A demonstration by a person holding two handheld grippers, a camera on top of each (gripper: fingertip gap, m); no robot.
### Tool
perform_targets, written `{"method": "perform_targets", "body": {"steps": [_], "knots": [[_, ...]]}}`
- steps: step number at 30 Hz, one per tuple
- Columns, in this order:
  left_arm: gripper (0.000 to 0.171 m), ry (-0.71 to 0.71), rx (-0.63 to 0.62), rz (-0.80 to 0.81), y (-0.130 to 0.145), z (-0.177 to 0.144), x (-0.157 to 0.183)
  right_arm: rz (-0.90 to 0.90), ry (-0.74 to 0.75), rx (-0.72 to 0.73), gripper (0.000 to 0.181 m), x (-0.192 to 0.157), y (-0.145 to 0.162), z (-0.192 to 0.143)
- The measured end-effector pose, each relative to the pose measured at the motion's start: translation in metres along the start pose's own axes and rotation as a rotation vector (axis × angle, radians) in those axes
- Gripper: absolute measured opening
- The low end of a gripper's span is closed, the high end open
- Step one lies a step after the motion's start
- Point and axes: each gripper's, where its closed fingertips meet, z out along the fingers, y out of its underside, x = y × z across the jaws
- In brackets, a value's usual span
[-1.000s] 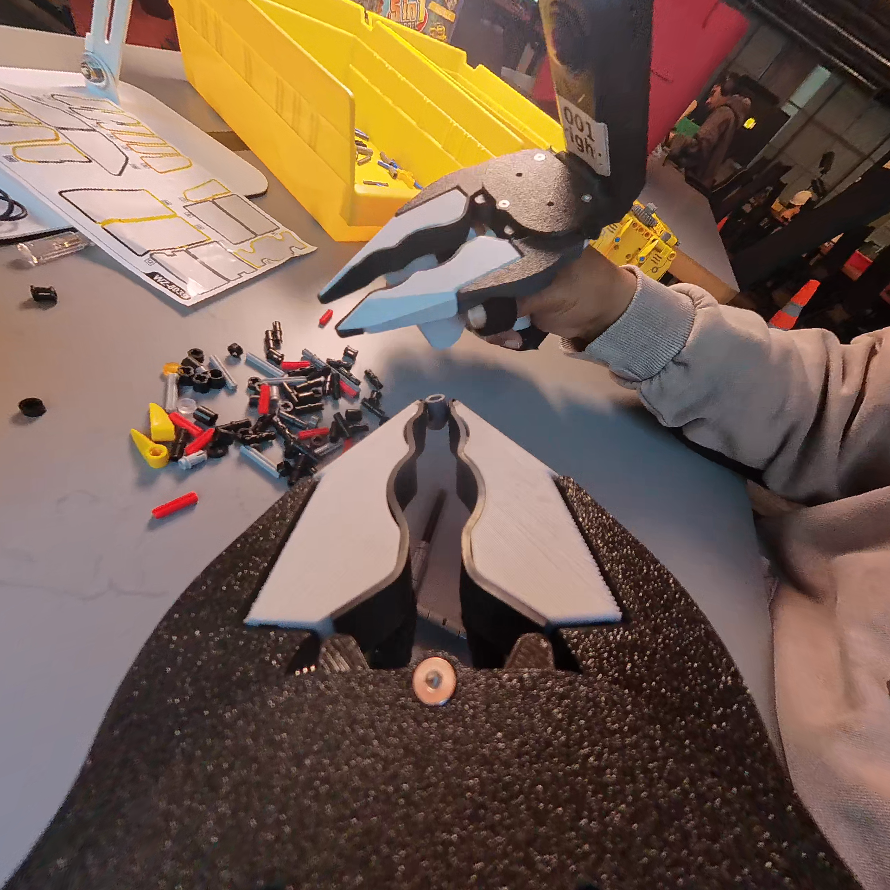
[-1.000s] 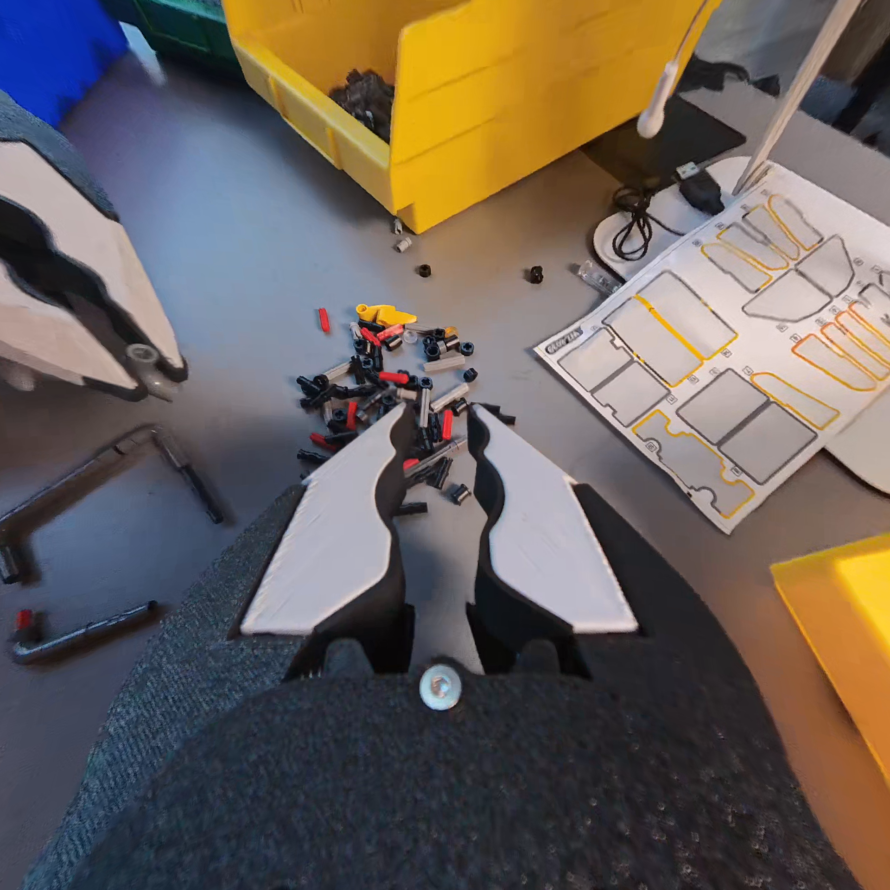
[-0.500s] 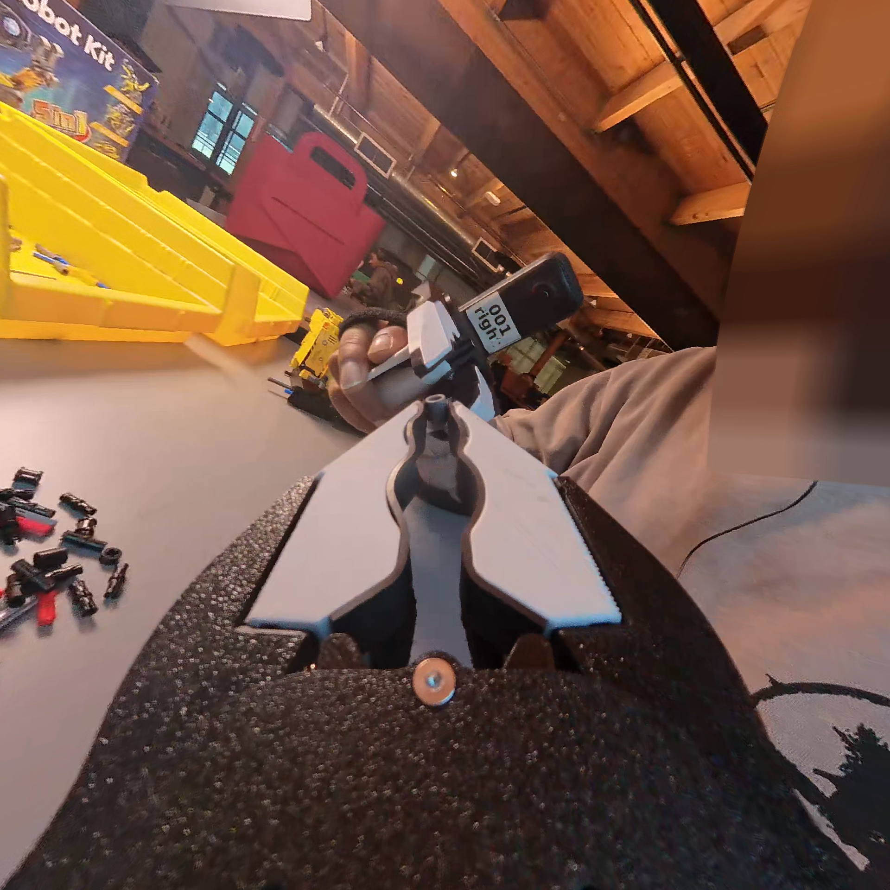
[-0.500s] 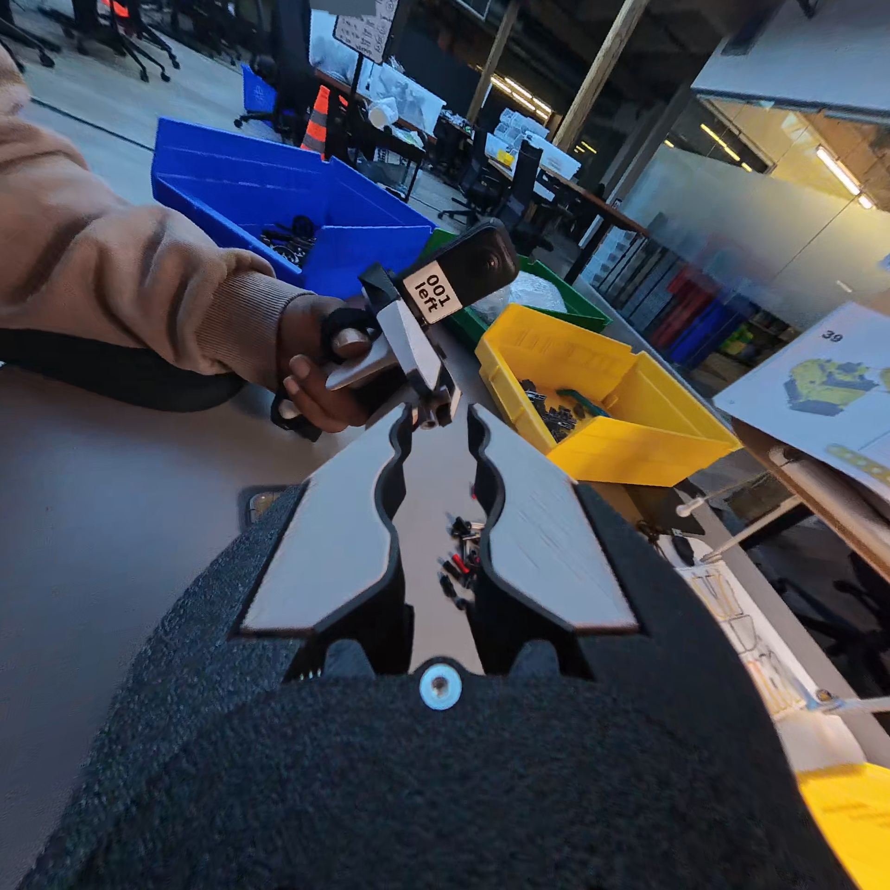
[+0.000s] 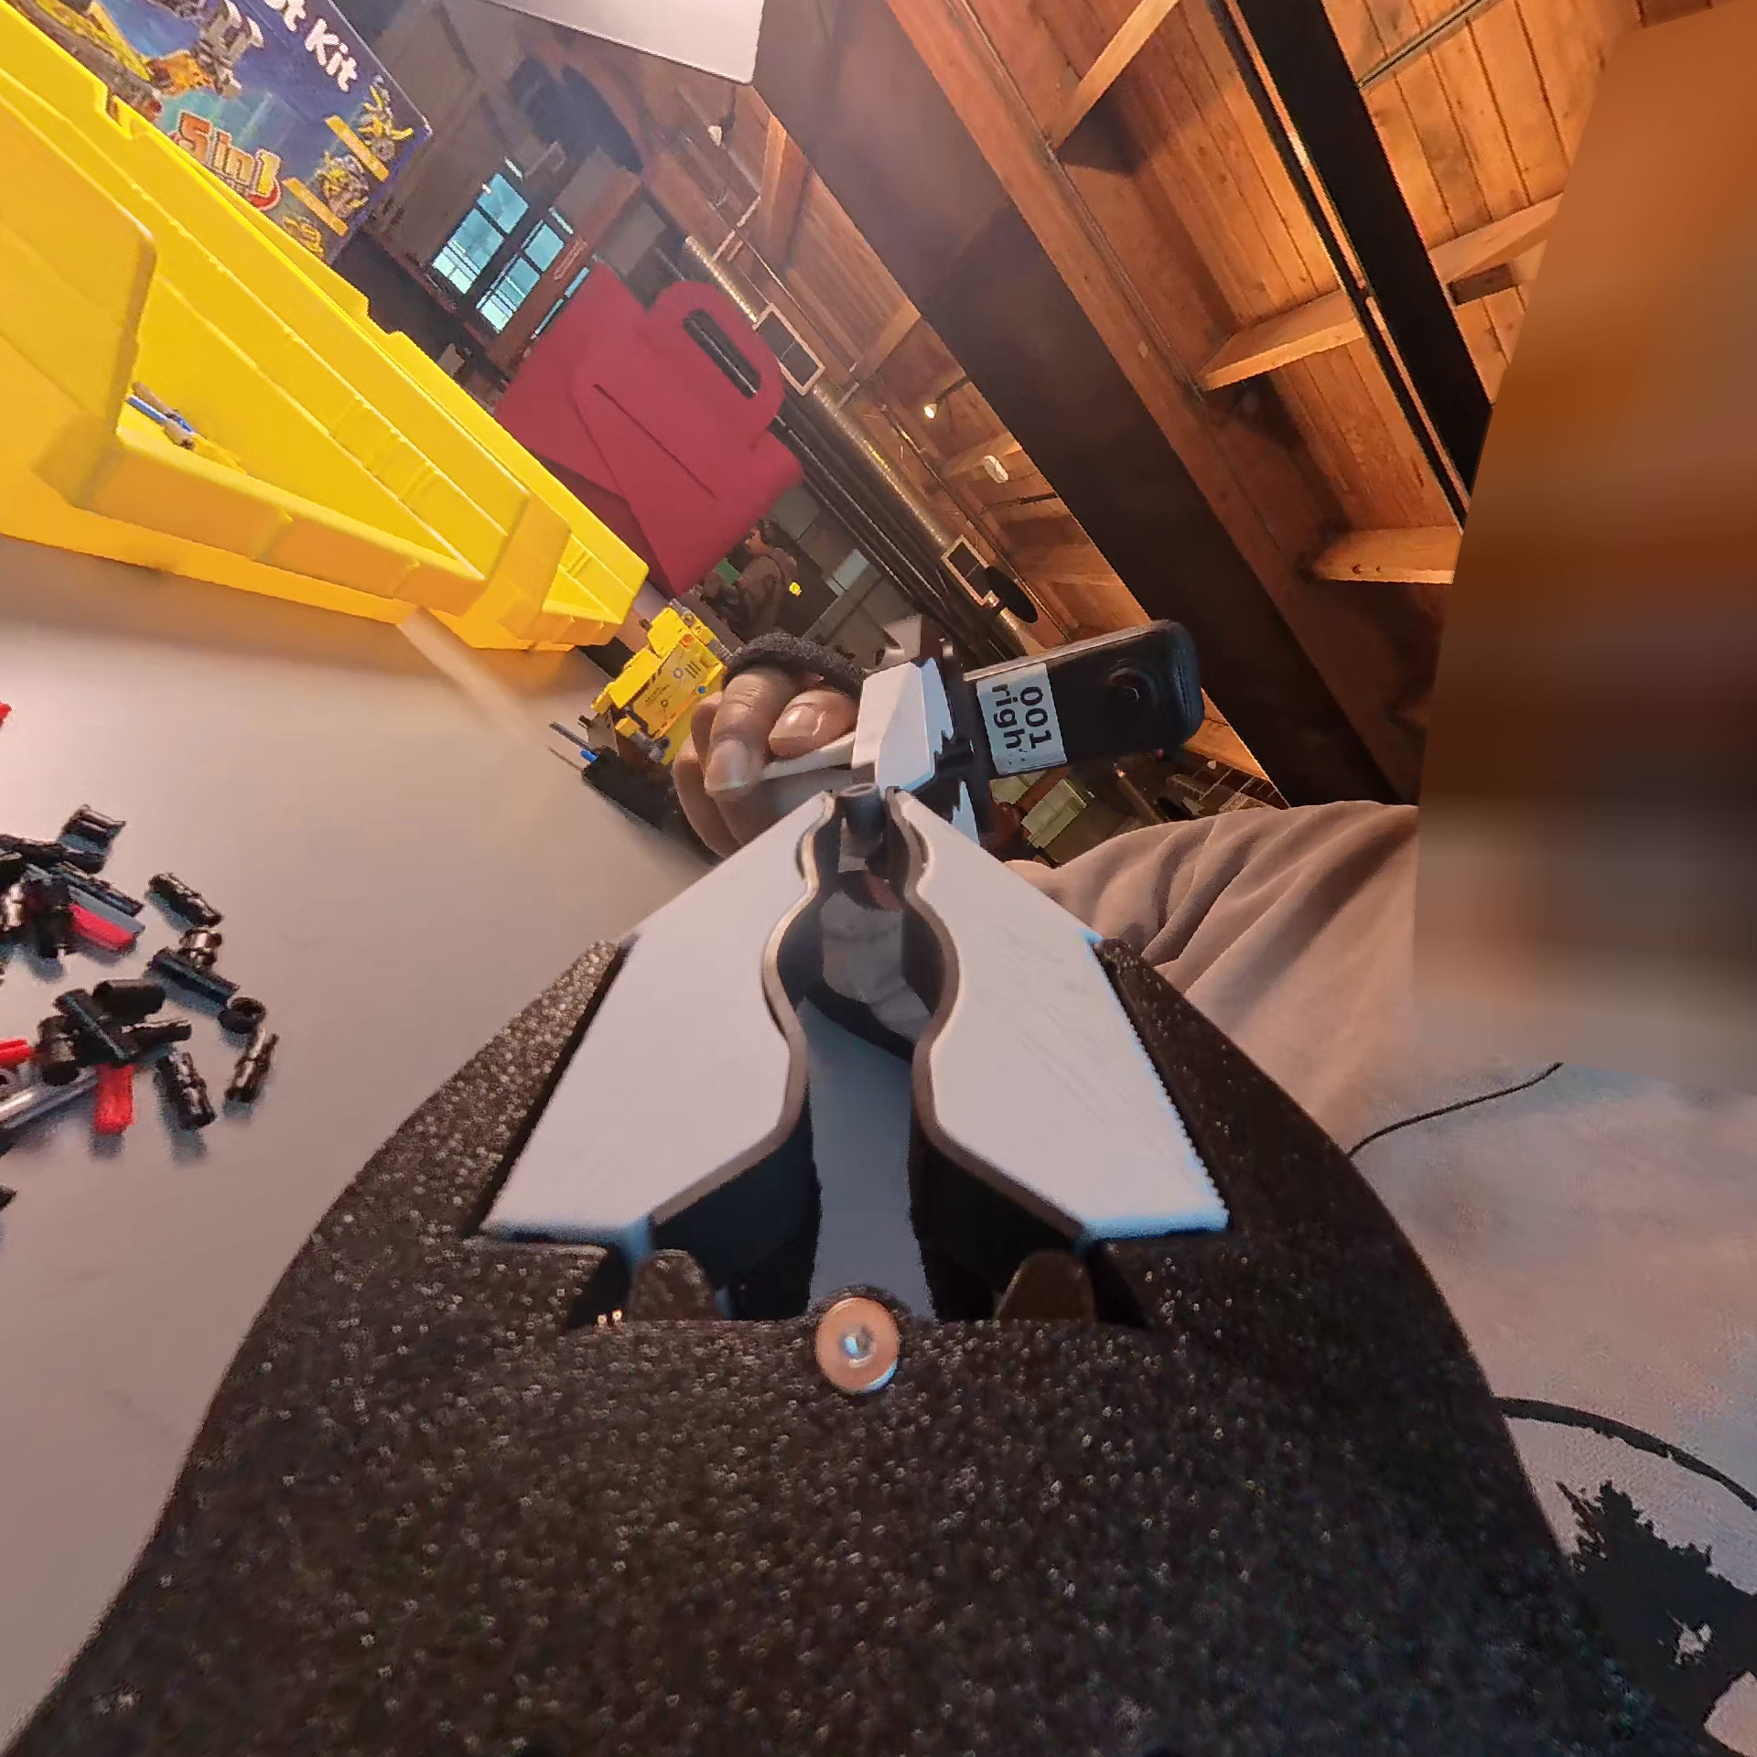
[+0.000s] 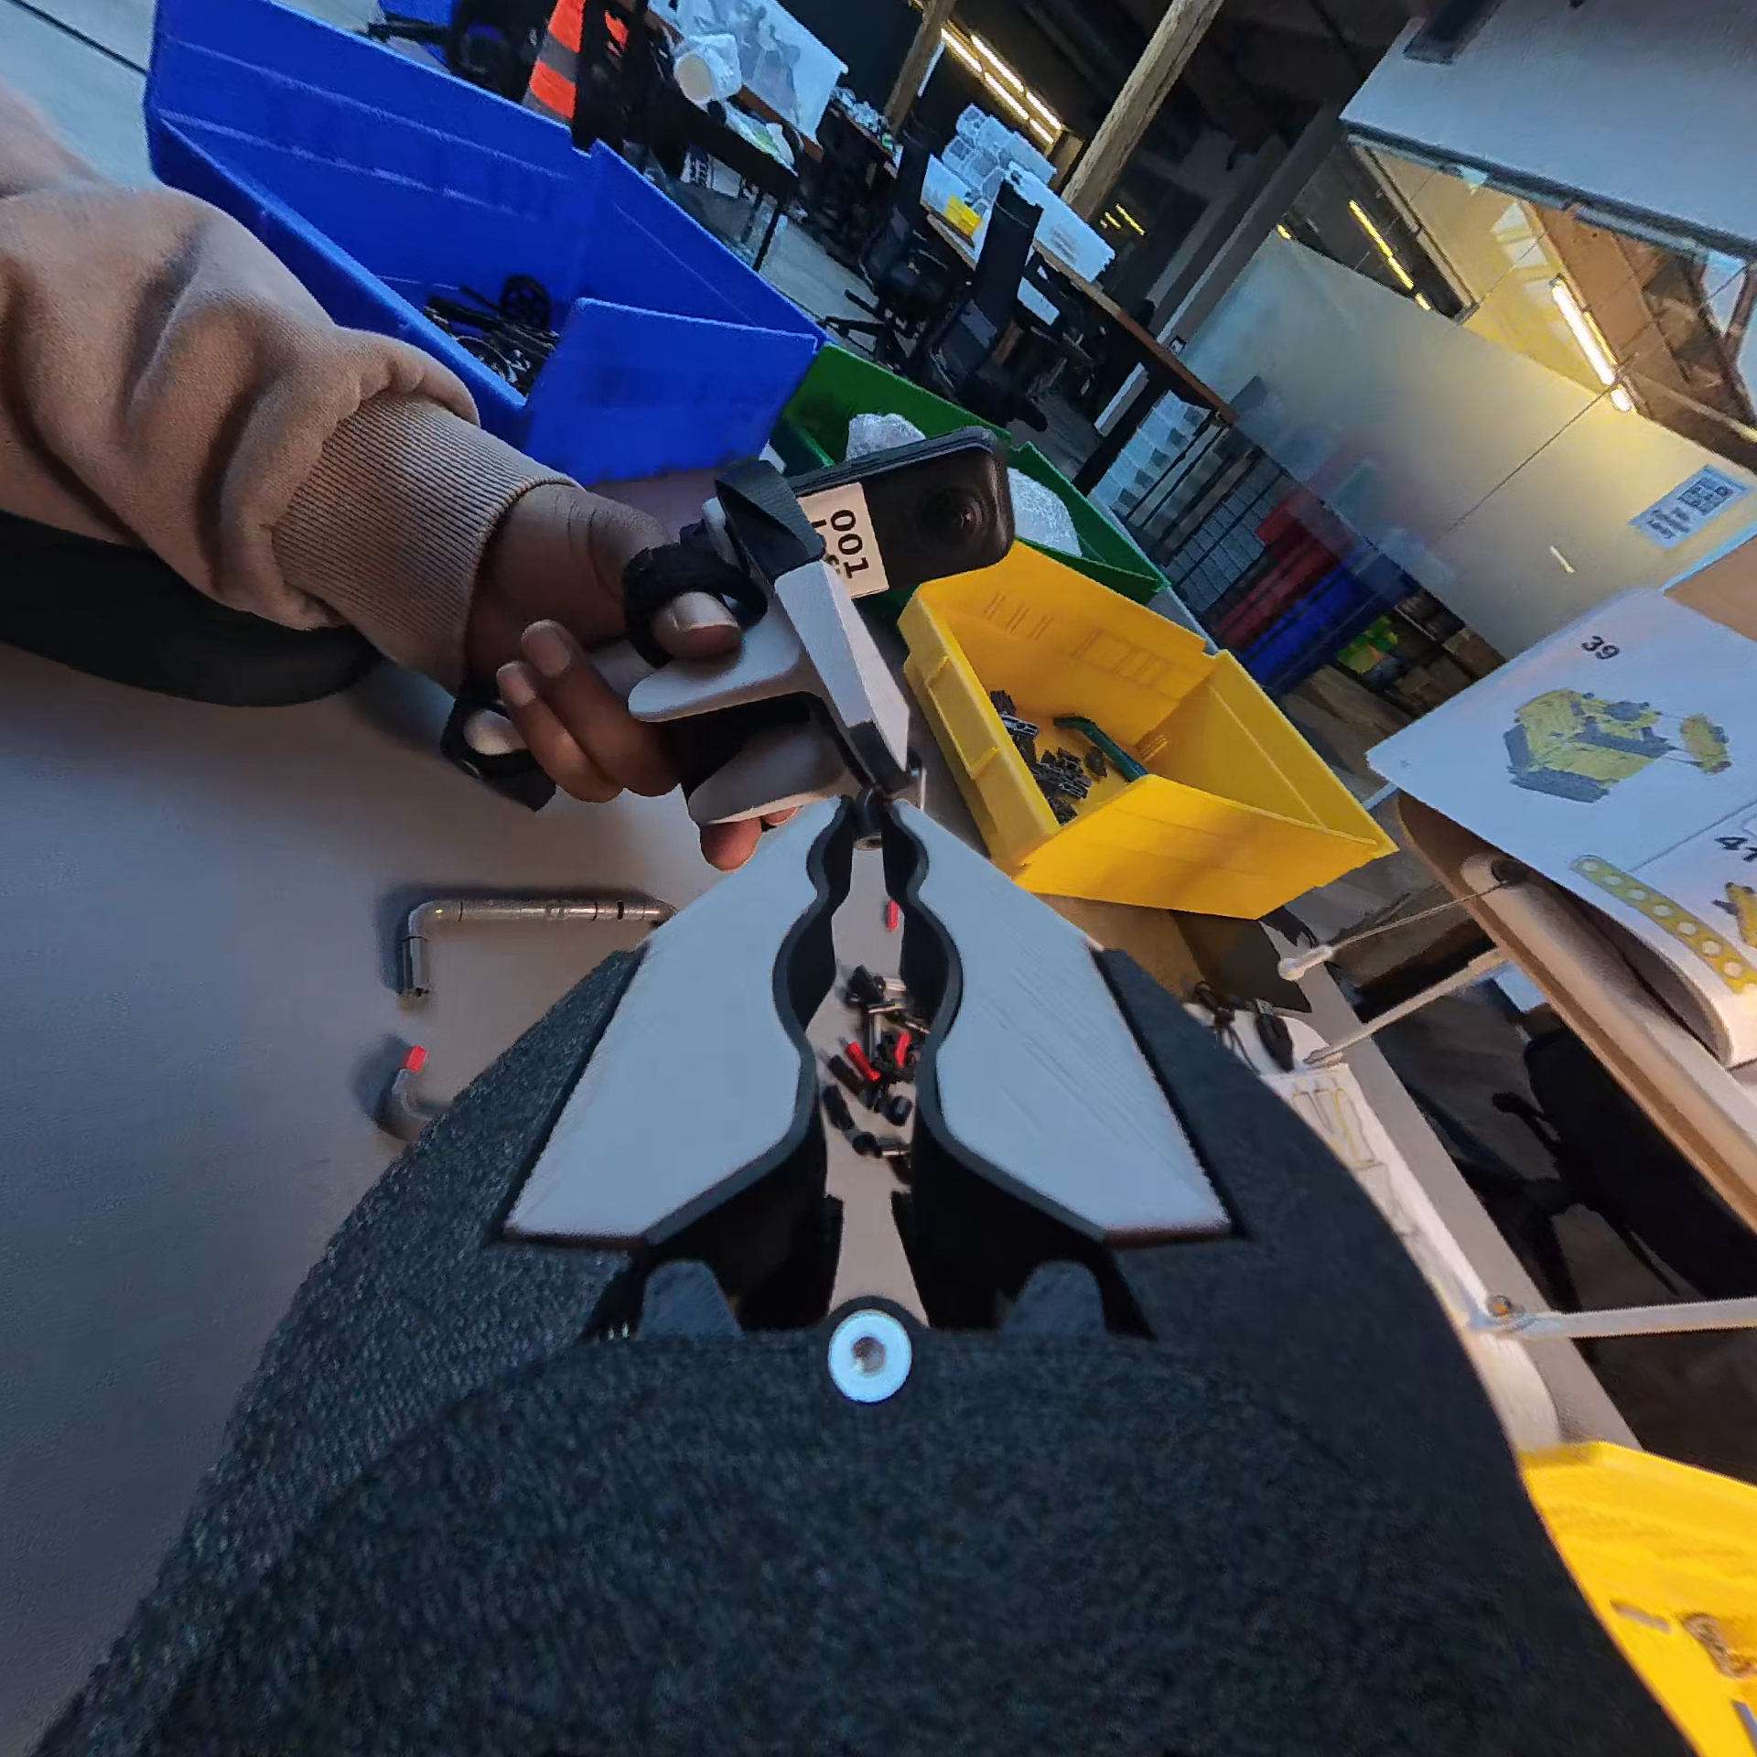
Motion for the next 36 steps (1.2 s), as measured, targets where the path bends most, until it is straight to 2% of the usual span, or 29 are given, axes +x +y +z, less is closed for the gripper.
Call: {"method": "perform_targets", "body": {"steps": [5,10,13,17,20,22,29,32,36], "knots": [[0.020,-0.090,0.021,0.056,-0.009,-0.009,-0.008,0.144,-0.079,0.034,0.003,0.003,0.001,-0.007],[0.027,-0.259,-0.144,0.319,0.003,-0.012,-0.017,0.258,-0.179,0.037,0.003,-0.002,0.010,-0.012],[0.034,-0.258,-0.227,0.466,0.013,-0.006,-0.009,0.391,-0.279,0.093,0.003,-0.008,0.006,-0.017],[0.041,-0.276,-0.297,0.660,0.025,0.003,-0.001,0.689,-0.436,0.239,0.003,-0.006,-0.005,-0.027],[0.041,-0.311,-0.308,0.761,0.026,0.007,0.001,0.803,-0.546,0.272,0.003,-0.012,-0.007,-0.029],[0.034,-0.296,-0.305,0.813,0.026,0.009,0.008,0.866,-0.605,0.282,0.003,-0.016,-0.007,-0.030],[0.012,-0.279,-0.377,0.823,0.039,0.012,0.008,1.029,-0.671,0.331,0.000,-0.015,-0.008,-0.027],[0.011,-0.306,-0.376,0.788,0.037,0.012,0.002,1.061,-0.673,0.320,0.000,-0.015,-0.005,-0.025],[0.010,-0.356,-0.391,0.709,0.034,0.004,-0.011,1.042,-0.575,0.297,0.003,-0.003,0.005,-0.022]]}}
